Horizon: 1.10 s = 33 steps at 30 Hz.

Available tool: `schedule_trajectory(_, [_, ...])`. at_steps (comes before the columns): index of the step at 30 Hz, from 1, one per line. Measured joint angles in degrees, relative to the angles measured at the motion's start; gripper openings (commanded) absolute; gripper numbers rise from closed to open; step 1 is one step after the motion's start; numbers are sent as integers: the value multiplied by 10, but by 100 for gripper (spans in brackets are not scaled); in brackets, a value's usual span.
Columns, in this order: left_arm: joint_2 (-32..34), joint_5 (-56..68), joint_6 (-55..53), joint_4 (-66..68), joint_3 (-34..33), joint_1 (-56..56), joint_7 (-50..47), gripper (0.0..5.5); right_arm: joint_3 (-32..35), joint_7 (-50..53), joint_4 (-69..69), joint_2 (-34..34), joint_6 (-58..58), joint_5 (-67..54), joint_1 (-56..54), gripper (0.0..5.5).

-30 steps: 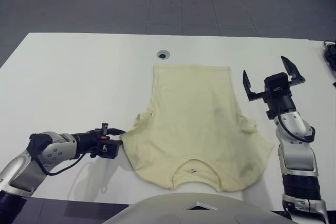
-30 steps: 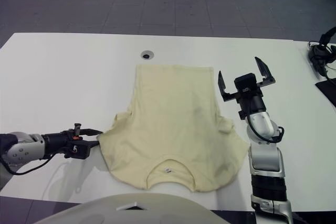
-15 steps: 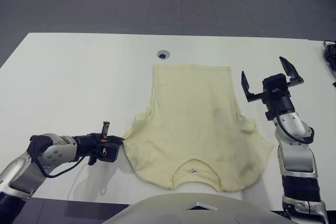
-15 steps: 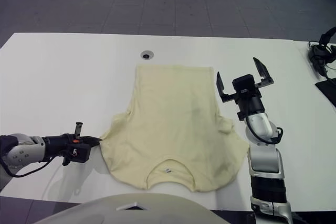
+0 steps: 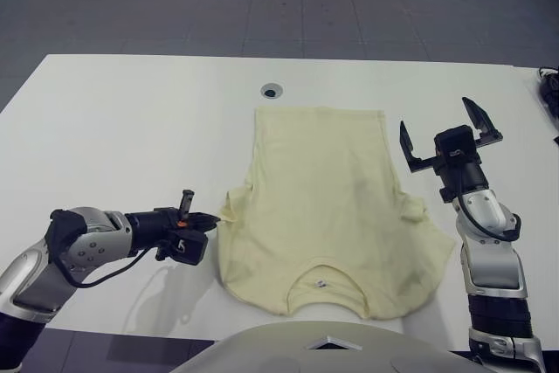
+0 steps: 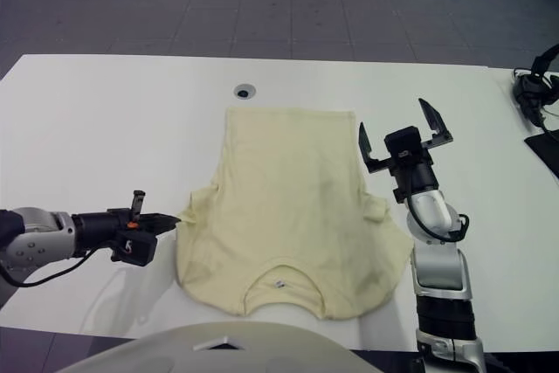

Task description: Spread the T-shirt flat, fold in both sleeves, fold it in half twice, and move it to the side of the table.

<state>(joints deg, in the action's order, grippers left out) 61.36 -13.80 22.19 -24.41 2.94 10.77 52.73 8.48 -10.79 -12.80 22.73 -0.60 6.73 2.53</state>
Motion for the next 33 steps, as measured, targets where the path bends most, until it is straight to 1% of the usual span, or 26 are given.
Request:
schedule_trajectory(6, [2, 4, -5, -48, 18, -28, 32, 2, -2, 1, 0, -1, 0, 5, 1, 540])
schedule_trajectory(12, [-3, 4, -5, -64, 72, -71, 67, 2, -7, 2, 2, -5, -1, 9, -2, 540])
schedule_trajectory(18, [-57, -7, -11, -64, 145, -141, 85, 2, -19, 3, 6, -6, -3, 14, -7, 540])
schedule_trajectory(22, [-108, -14, -27, -51, 169, -192, 79, 2, -23, 5, 7, -7, -3, 17, -13, 540])
schedule_trajectory(25, [-127, -18, -35, -47, 171, -214, 76, 2, -24, 8, 9, -8, -3, 19, -18, 540])
schedule_trajectory(28, [-131, -19, -37, -48, 183, -215, 78, 2, -25, 11, 9, -11, -3, 19, -18, 540])
schedule_trajectory(33, [-149, -36, -39, -48, 226, -214, 83, 2, -25, 13, 10, -11, -3, 23, -19, 540])
